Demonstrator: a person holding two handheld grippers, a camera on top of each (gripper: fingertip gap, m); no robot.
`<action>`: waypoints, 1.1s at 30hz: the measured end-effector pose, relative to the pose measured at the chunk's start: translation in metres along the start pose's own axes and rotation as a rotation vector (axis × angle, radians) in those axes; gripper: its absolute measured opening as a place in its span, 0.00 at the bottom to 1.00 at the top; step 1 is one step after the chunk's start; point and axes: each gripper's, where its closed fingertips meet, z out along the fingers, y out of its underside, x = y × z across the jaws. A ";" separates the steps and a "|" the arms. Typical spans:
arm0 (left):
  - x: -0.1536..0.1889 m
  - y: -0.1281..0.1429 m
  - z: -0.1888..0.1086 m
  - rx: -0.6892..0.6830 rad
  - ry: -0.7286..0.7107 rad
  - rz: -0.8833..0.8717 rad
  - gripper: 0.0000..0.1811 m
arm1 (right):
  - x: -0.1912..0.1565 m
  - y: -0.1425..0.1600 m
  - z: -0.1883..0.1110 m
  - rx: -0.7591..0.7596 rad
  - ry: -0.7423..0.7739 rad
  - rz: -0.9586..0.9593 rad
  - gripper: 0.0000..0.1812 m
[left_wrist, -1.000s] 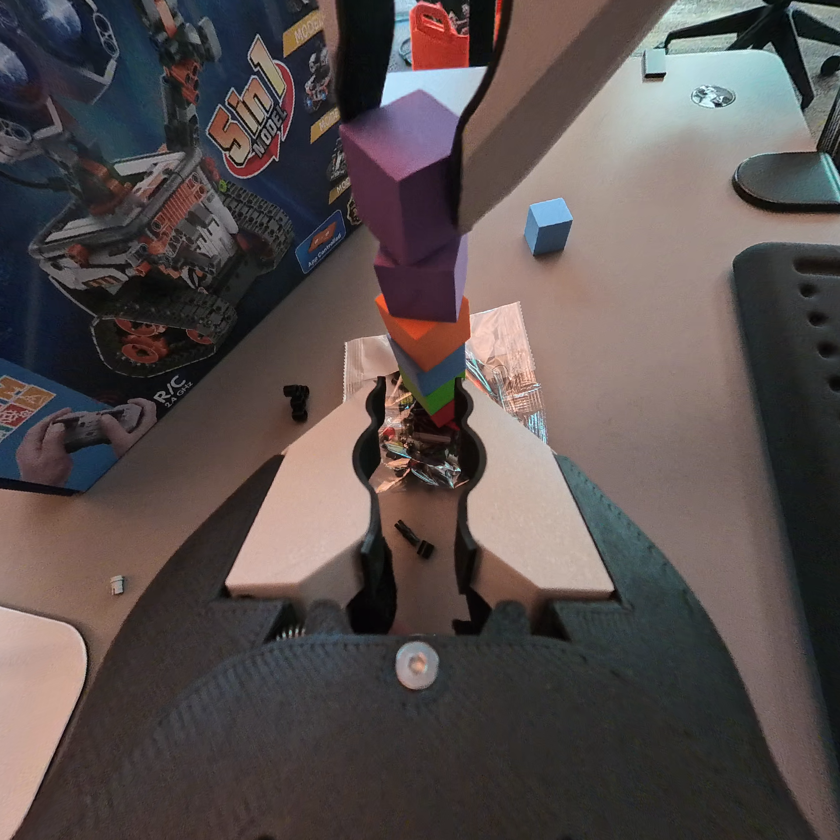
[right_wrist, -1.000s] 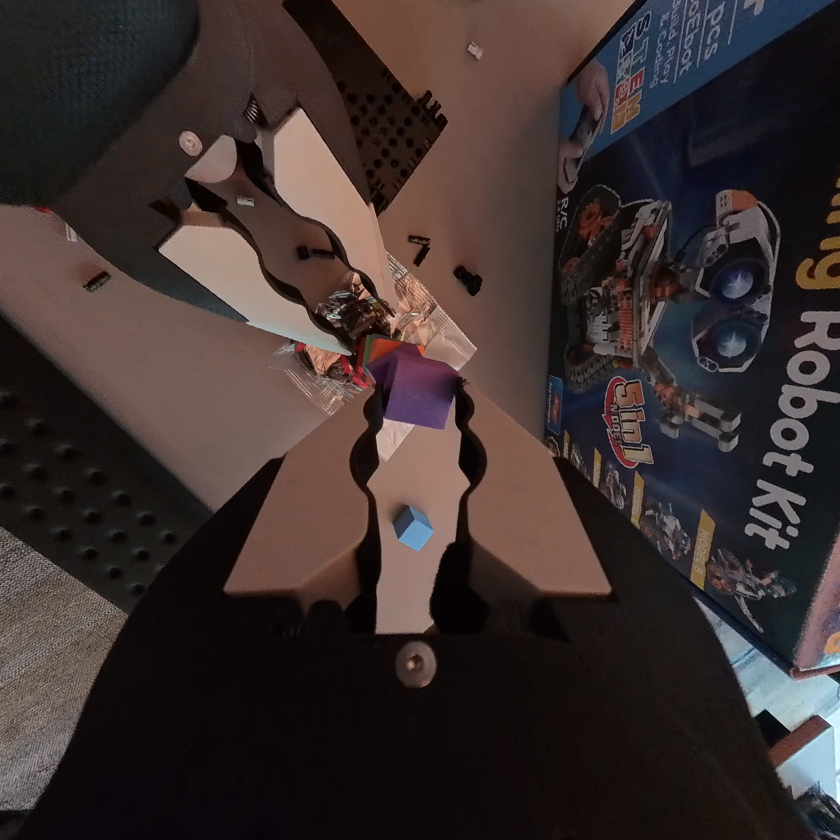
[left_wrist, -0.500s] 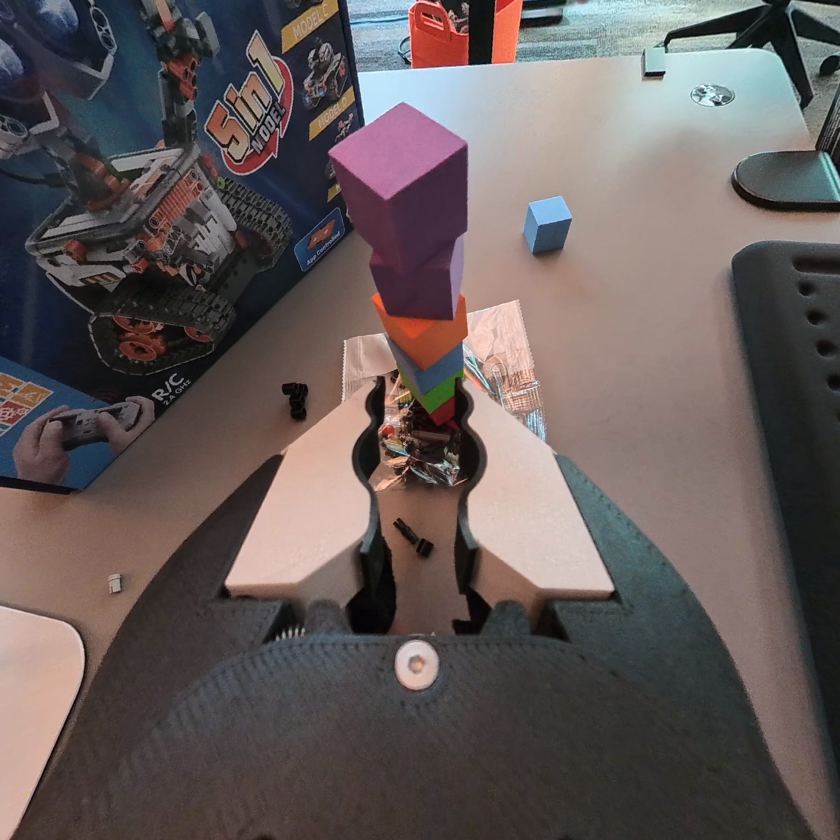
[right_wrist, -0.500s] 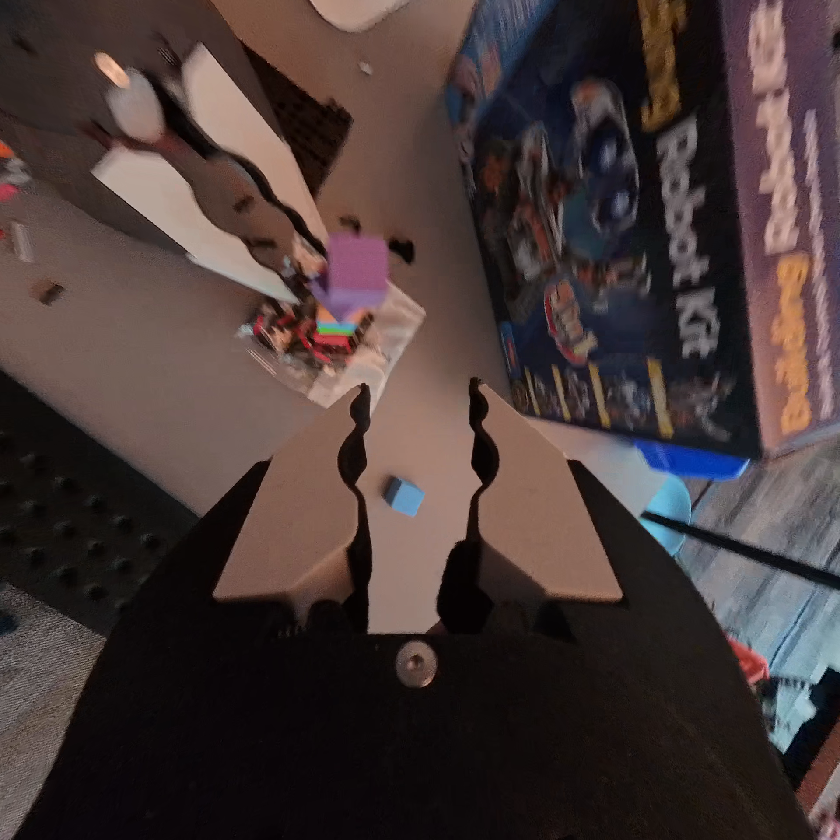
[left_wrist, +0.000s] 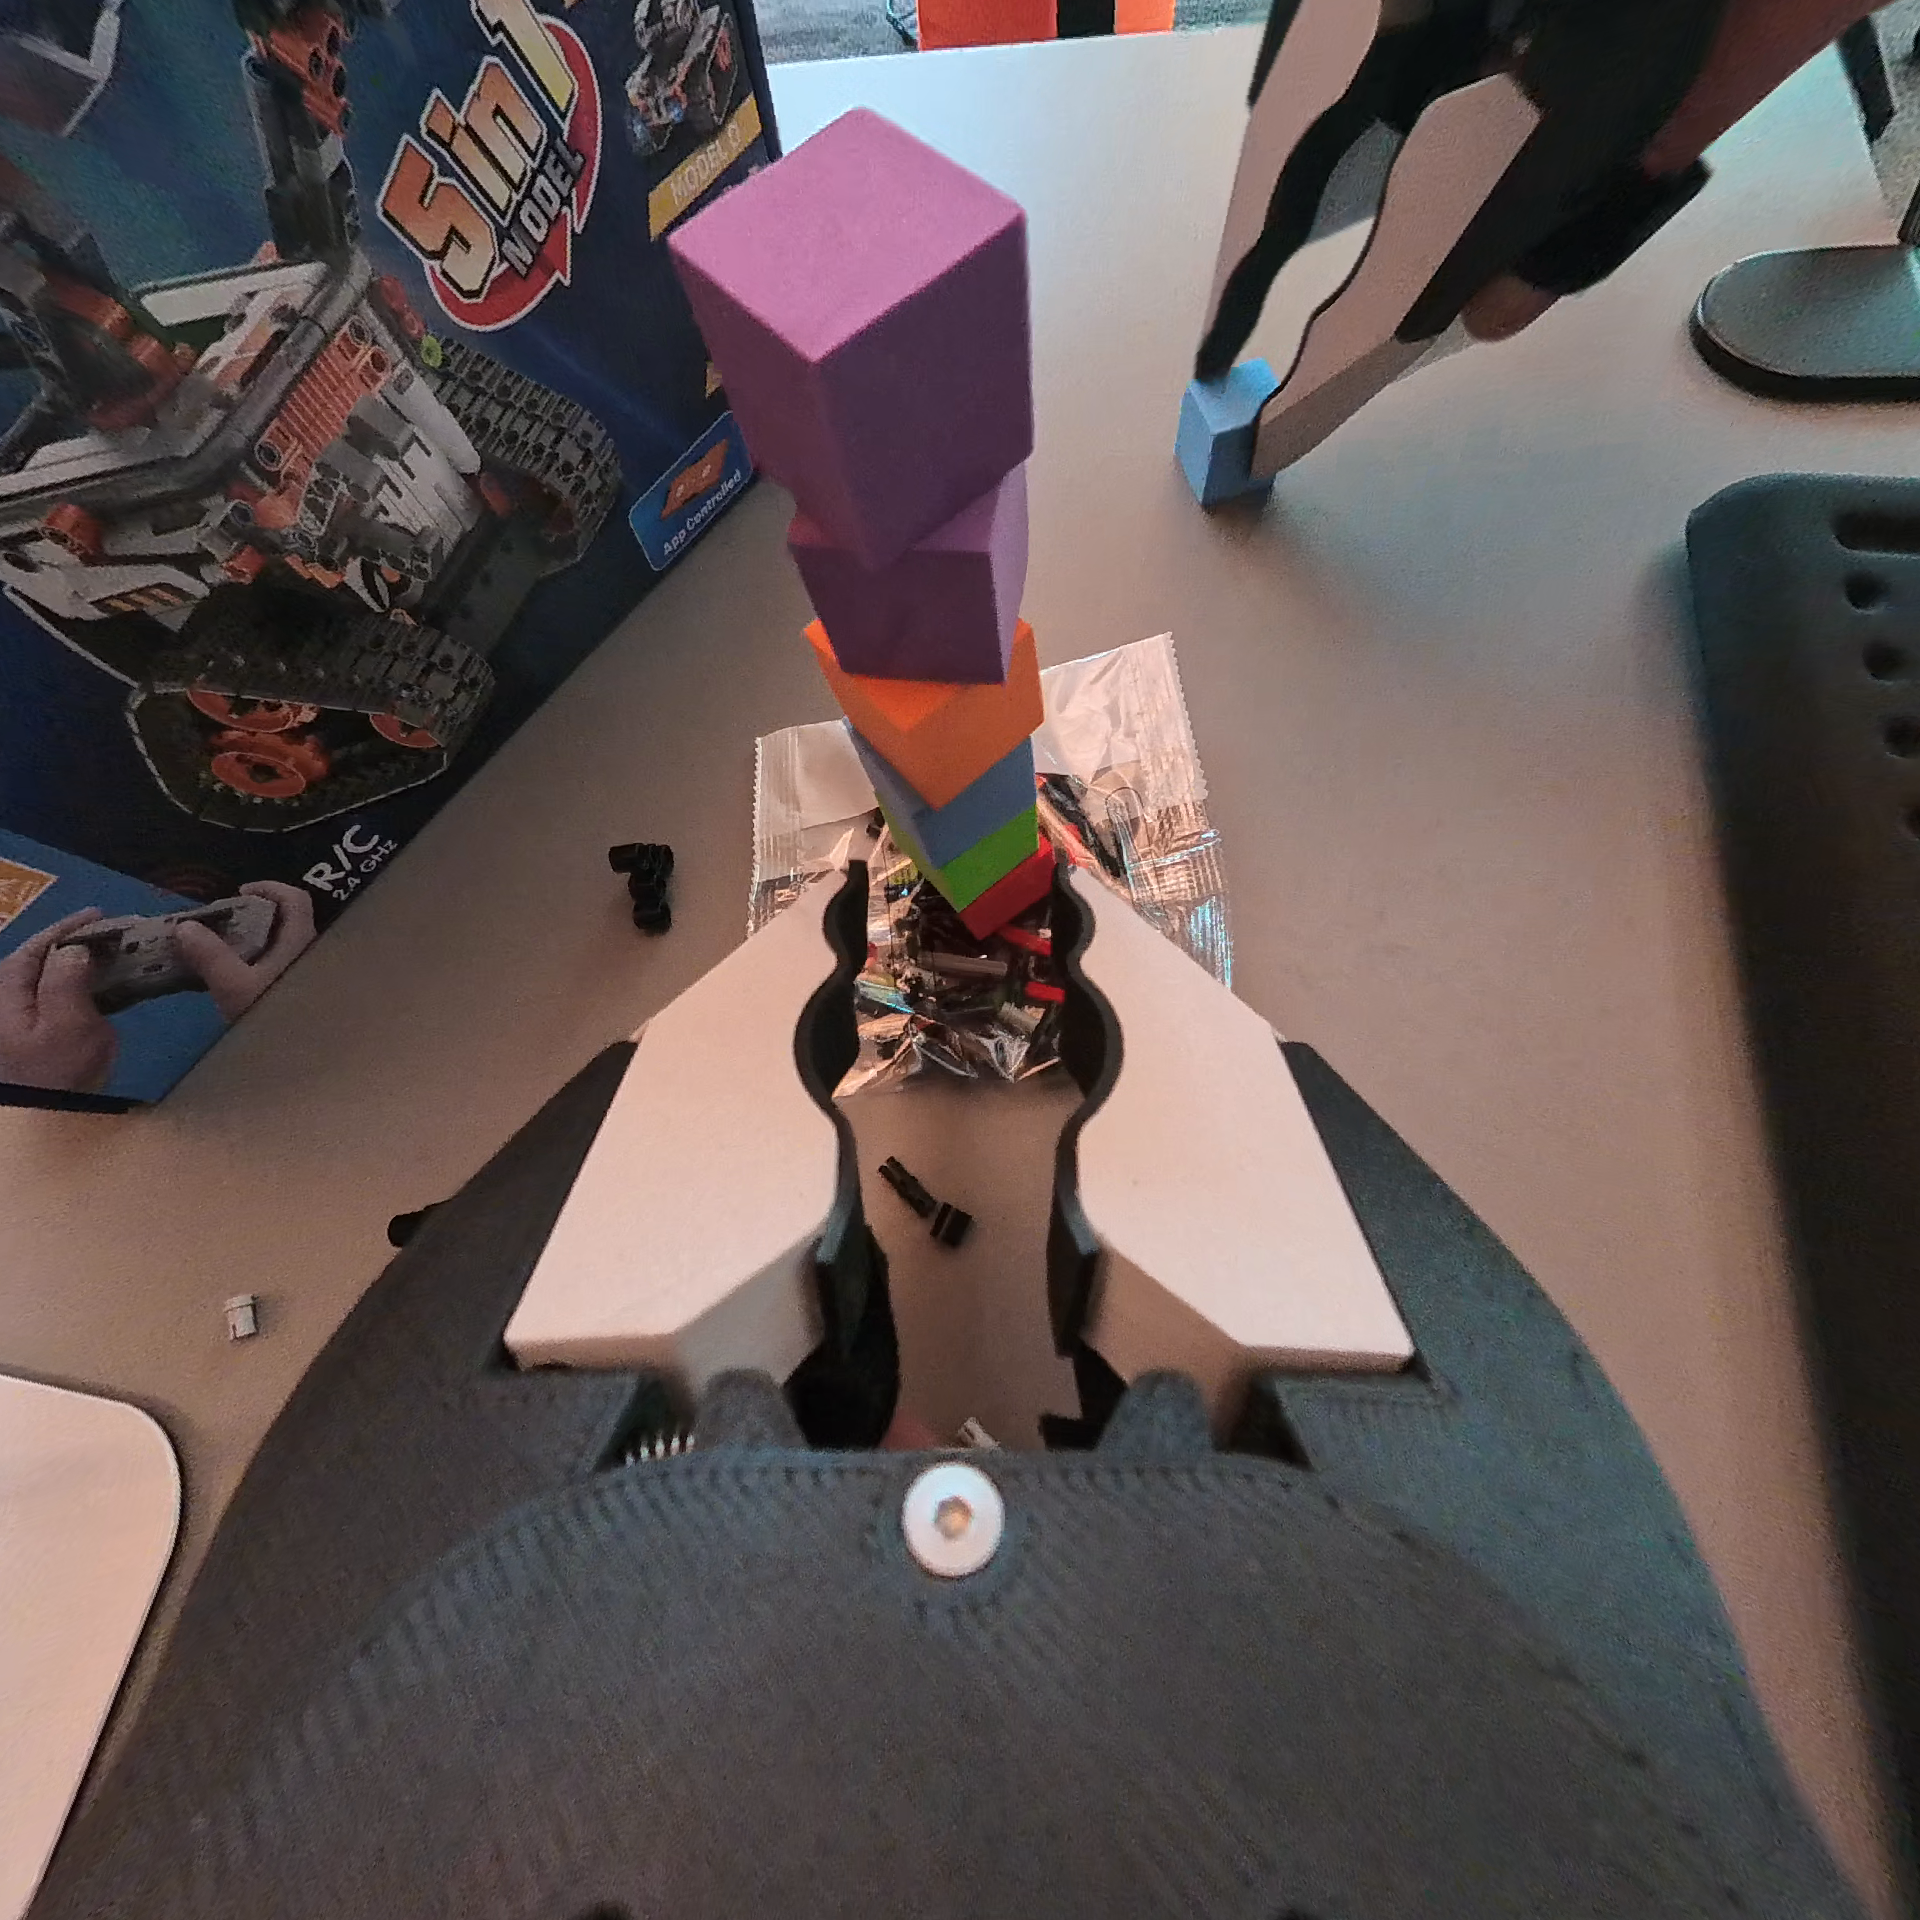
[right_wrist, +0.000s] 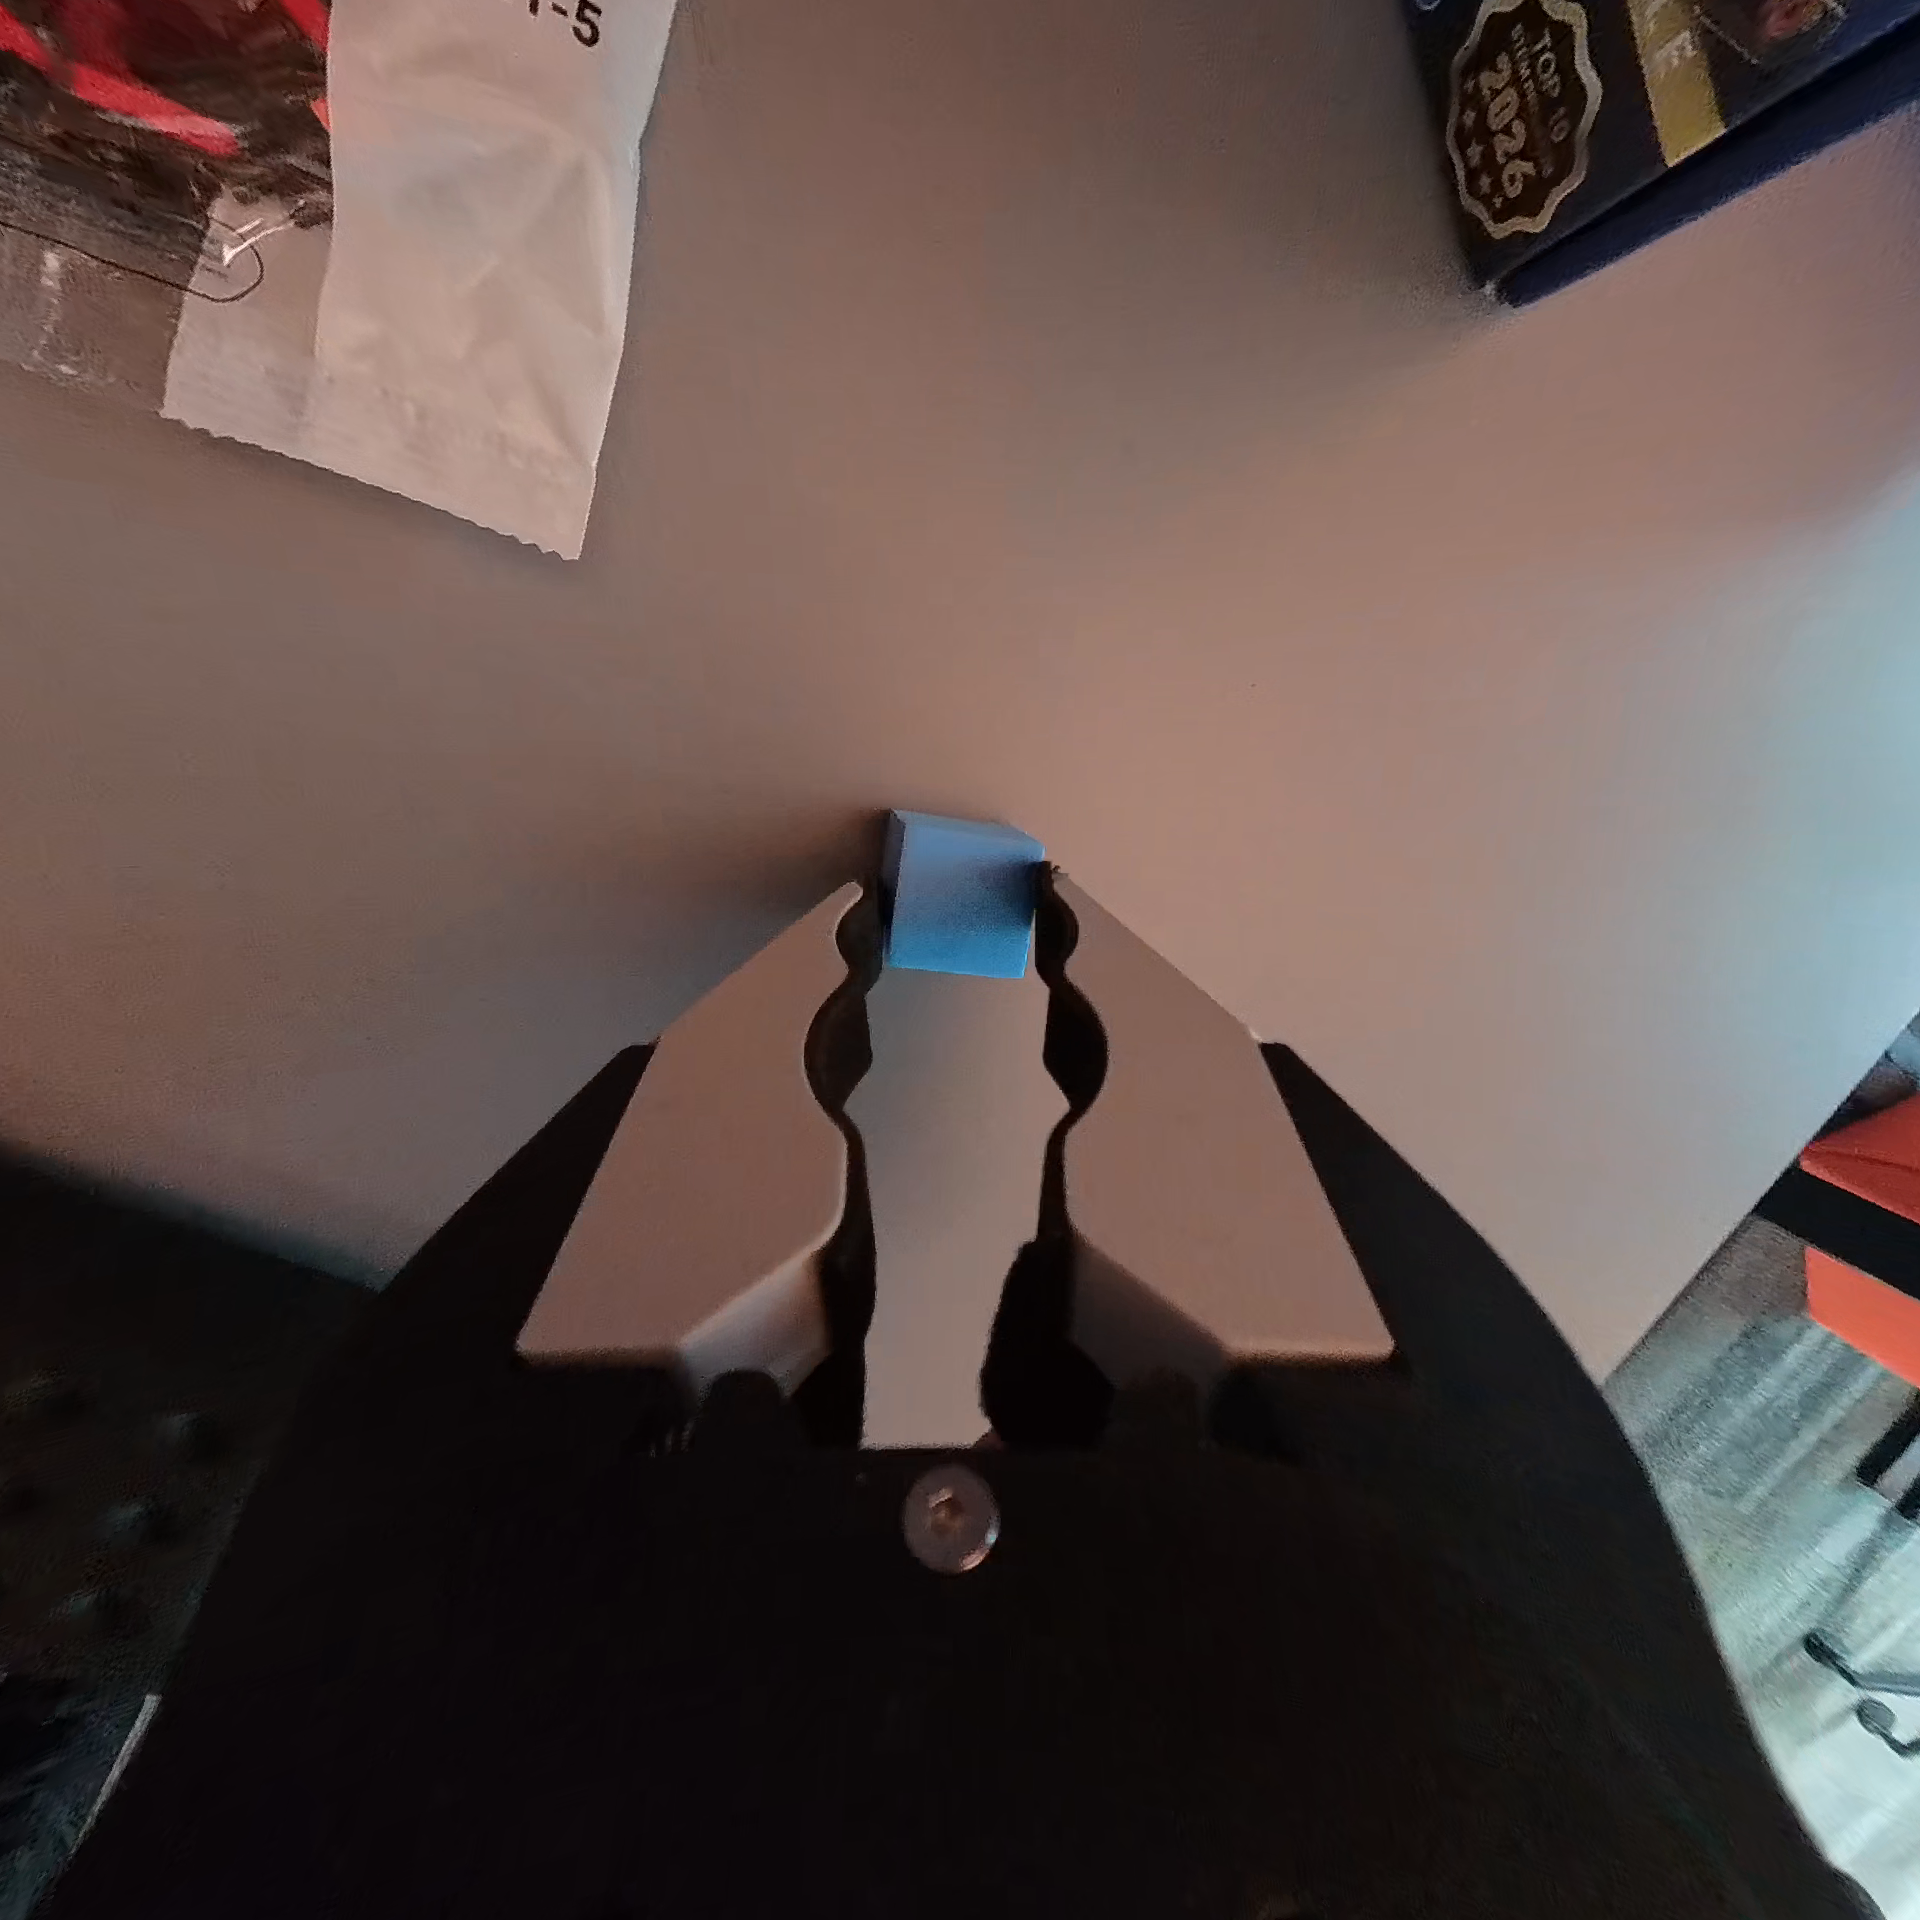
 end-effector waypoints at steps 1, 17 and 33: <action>-0.001 0.000 0.000 0.000 -0.003 -0.001 0.18 | 0.000 0.000 0.001 0.011 -0.007 0.005 0.15; -0.002 -0.009 -0.008 0.043 -0.012 0.002 0.19 | -0.062 -0.166 -0.166 0.326 -0.030 -0.359 0.15; -0.004 -0.012 -0.009 0.065 -0.003 -0.008 0.19 | -0.076 -0.182 -0.132 0.137 -0.038 -0.416 0.18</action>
